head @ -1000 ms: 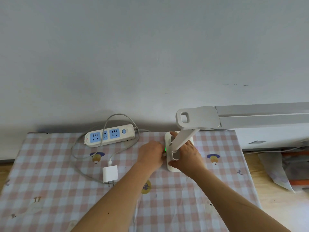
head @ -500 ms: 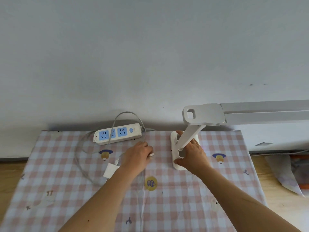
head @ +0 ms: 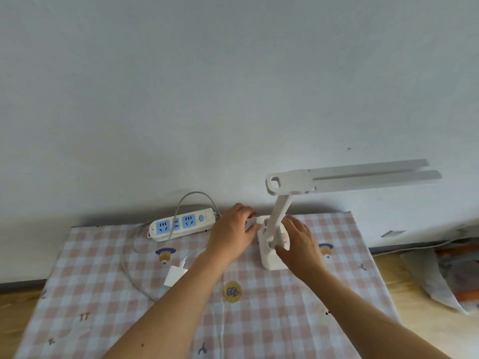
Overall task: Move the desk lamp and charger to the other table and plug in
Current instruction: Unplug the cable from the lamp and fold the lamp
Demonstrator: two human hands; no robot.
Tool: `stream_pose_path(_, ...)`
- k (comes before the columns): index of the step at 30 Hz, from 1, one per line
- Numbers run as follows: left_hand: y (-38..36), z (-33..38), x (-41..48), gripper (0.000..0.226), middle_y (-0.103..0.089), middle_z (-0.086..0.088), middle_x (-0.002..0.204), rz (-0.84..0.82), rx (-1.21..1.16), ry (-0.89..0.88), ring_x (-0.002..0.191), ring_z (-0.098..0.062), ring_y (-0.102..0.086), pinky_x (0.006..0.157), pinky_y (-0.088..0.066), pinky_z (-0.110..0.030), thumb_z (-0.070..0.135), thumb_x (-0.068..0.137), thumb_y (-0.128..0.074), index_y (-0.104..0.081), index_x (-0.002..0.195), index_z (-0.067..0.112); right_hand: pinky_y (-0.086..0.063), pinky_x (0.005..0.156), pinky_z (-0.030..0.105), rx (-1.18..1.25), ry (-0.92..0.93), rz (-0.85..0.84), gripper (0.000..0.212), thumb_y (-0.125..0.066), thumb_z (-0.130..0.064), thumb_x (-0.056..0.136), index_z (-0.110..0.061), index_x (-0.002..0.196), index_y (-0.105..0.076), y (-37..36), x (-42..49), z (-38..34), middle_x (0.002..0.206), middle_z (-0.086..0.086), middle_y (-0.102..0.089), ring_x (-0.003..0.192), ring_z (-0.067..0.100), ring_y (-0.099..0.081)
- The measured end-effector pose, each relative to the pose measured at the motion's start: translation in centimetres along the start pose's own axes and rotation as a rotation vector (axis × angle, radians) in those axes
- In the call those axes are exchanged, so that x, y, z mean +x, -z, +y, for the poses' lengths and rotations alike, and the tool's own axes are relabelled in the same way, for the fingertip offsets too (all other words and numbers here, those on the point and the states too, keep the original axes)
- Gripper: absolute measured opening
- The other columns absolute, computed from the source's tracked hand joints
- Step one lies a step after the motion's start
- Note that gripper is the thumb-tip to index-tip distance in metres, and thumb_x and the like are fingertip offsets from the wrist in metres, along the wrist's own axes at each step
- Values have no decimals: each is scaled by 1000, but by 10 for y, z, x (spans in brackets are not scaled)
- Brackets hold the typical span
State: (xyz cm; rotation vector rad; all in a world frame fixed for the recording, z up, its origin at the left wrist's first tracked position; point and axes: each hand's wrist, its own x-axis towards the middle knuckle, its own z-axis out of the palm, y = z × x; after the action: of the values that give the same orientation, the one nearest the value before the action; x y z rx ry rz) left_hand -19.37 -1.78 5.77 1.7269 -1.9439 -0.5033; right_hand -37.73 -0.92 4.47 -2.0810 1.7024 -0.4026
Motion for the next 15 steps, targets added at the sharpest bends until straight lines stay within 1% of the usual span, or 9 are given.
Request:
stream_pose_path(3,10,12,3,37,-60,6,108,37,-51,-12,91,-8,-59,71,-45,-21,32,85,-65,-58,120,22,-42,88,27,-16,20,143,31,-65,-15,81,-21,112,-65,19,-7,-4,124,-5,-61,117,21,-51)
stream_pose_path(5,20,24,6,43,-58,10,108,56,-76,-9,83,-3,-55,68,-42,-20,33,82,-67,-55,123,26,-42,77,24,2,31,244,20,-67,-12,80,-19,98,-70,35,-13,-11,108,-3,-68,104,22,-58)
stream_pose_path(6,23,27,7,47,-57,12,107,59,-90,6,80,-2,-53,67,-41,-19,35,81,-68,-53,124,27,-42,72,24,11,38,279,16,-67,-10,78,-18,92,-71,39,-14,-14,100,-3,-70,97,22,-60)
stream_pose_path(8,31,38,9,49,-55,15,103,68,-112,19,77,-2,-51,63,-38,-19,38,76,-70,-51,121,29,-45,63,27,13,59,346,13,-67,-8,76,-18,84,-71,54,-18,-24,88,-4,-71,87,21,-62)
stream_pose_path(10,38,46,10,50,-50,18,99,59,-128,36,77,-2,-51,57,-34,-15,40,72,-73,-50,115,30,-48,60,30,20,77,382,13,-65,-7,76,-18,81,-71,67,-21,-33,86,-7,-70,86,17,-61)
stream_pose_path(12,42,51,11,56,-47,19,100,24,-139,46,80,-1,-51,57,-33,-14,41,68,-76,-49,116,28,-51,60,32,36,93,414,16,-63,-5,76,-18,81,-70,77,-23,-41,85,-8,-70,86,15,-61)
stream_pose_path(15,50,61,11,65,-48,19,105,2,-190,63,82,2,-53,59,-36,-15,40,66,-78,-46,121,30,-51,57,32,44,124,501,18,-63,-1,73,-17,76,-70,92,-29,-51,78,-7,-69,78,16,-62)
